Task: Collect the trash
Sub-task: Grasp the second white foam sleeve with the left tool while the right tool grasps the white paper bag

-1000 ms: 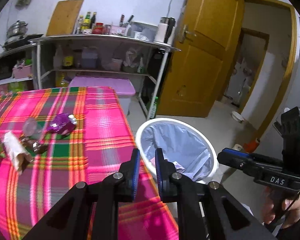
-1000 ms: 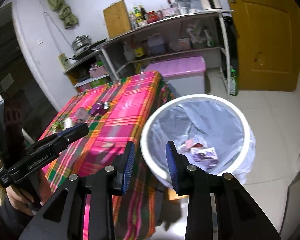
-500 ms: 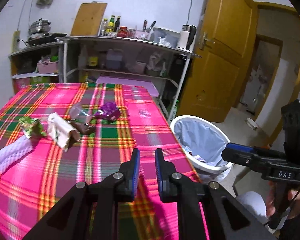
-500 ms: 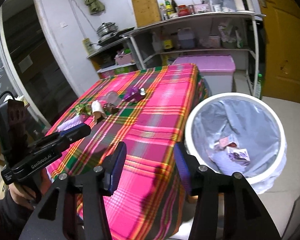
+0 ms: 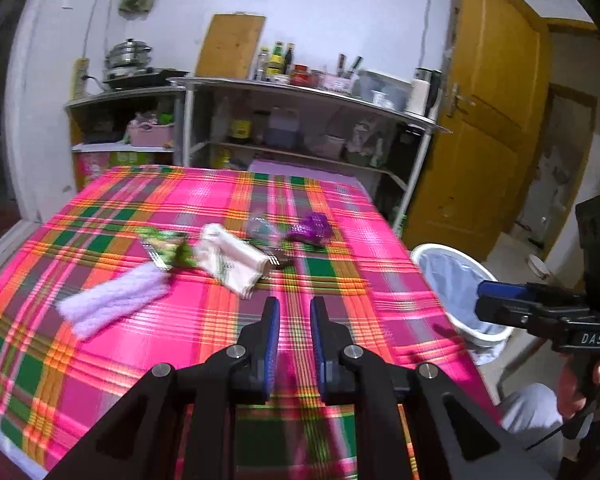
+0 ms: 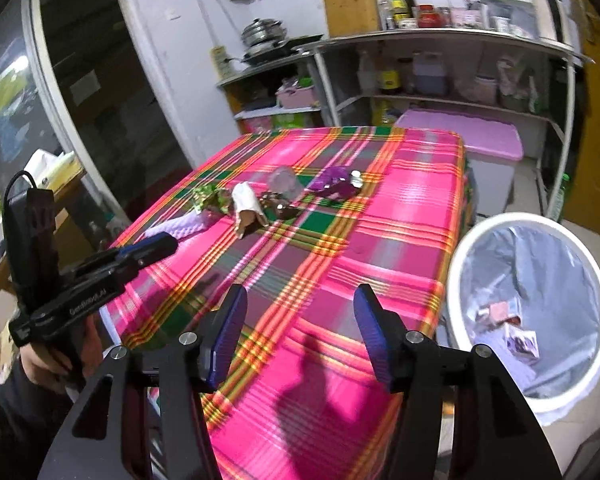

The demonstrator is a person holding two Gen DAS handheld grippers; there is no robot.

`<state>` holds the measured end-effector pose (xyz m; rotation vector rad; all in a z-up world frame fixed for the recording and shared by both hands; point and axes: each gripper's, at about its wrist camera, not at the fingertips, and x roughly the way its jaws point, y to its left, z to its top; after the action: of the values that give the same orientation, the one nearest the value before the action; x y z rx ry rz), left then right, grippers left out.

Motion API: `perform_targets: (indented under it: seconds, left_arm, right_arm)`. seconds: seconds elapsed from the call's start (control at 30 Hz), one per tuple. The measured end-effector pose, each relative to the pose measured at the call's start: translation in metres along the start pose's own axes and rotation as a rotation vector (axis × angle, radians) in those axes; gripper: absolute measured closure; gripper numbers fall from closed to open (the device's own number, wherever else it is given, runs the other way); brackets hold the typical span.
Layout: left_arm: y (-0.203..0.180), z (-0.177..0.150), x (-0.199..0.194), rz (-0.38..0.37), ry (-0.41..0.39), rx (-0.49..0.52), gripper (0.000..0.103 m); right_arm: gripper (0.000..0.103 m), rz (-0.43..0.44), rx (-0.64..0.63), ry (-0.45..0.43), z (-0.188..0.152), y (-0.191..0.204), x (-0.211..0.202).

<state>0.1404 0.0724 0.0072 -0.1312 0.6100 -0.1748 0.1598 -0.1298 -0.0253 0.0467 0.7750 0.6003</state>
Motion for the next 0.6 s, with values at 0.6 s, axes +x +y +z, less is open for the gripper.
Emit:
perform_targets:
  seconds: [0.6]
  left_arm:
    - [0.119, 0.021, 0.020, 0.171, 0.021, -0.013, 0.060]
  right_arm:
    - [0.047, 0.040, -0.114, 0.084, 0.039, 0.038, 0.075]
